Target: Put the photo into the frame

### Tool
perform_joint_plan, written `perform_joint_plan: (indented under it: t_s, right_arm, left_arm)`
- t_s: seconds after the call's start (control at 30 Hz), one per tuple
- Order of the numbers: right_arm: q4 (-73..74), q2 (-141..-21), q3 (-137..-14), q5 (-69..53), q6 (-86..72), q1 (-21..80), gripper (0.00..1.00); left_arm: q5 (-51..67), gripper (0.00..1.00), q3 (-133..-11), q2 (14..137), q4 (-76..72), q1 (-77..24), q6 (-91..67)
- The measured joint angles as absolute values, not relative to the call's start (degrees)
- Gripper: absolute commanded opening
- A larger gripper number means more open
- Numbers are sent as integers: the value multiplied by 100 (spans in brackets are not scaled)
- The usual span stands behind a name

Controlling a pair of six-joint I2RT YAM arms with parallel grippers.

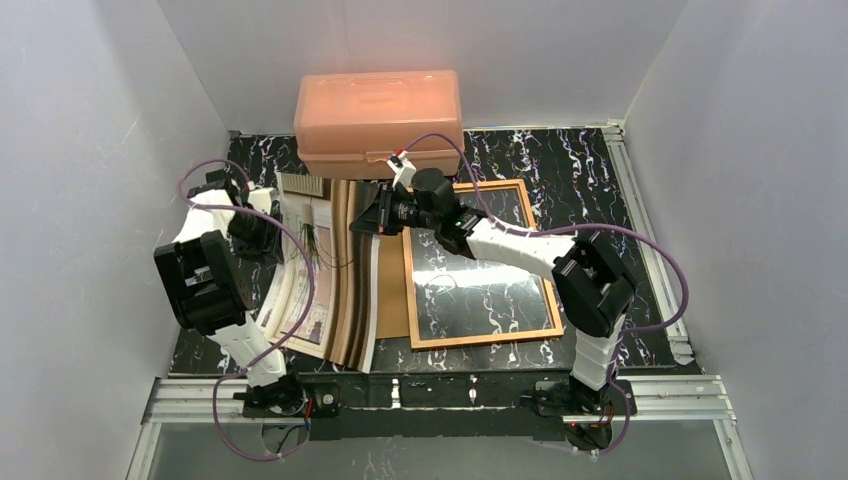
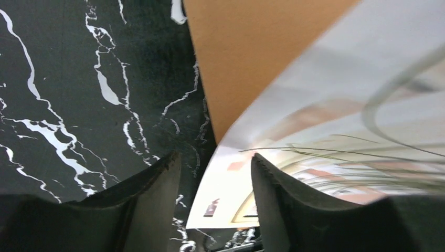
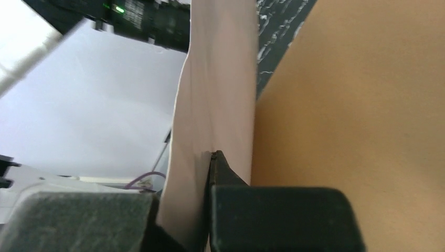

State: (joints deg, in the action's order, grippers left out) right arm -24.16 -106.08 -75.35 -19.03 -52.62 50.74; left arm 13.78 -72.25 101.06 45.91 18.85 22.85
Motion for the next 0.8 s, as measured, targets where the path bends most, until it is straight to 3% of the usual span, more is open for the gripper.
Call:
perform_joint_plan:
  t_s: [0.17, 0.4, 0.5, 0.63, 0.67, 0.73, 0.8]
  right_arm:
    - [-685, -10610, -8562, -1898, -3977, 5074, 5]
    - [1066, -9559, -9520, -1332, -1616, 5061, 1]
    - [1225, -8565, -9358, -980, -670, 5059, 1]
    - [685, -6847, -8265, -873, 502, 5037, 1]
    - [556, -6453, -7957, -897, 762, 5037, 9]
    - [462, -5959, -7555, -961, 1127, 5037, 14]
    - [469, -5682, -7345, -1114, 1417, 5037, 9]
  left_arm:
    - [2062, 73, -8309, 10051, 5535, 1898, 2342]
    - [3404, 79, -10414, 9679, 6595, 1903, 2130]
    - [3804, 79, -10578, 9411, 6759, 1890, 1962]
    - [4018, 79, -10315, 9168, 6831, 1806, 1787]
    - [4034, 79, -10230, 9153, 6836, 1778, 1761]
    - [4036, 79, -10075, 9150, 6834, 1734, 1719]
    - [4034, 79, -9931, 9150, 6838, 1699, 1680]
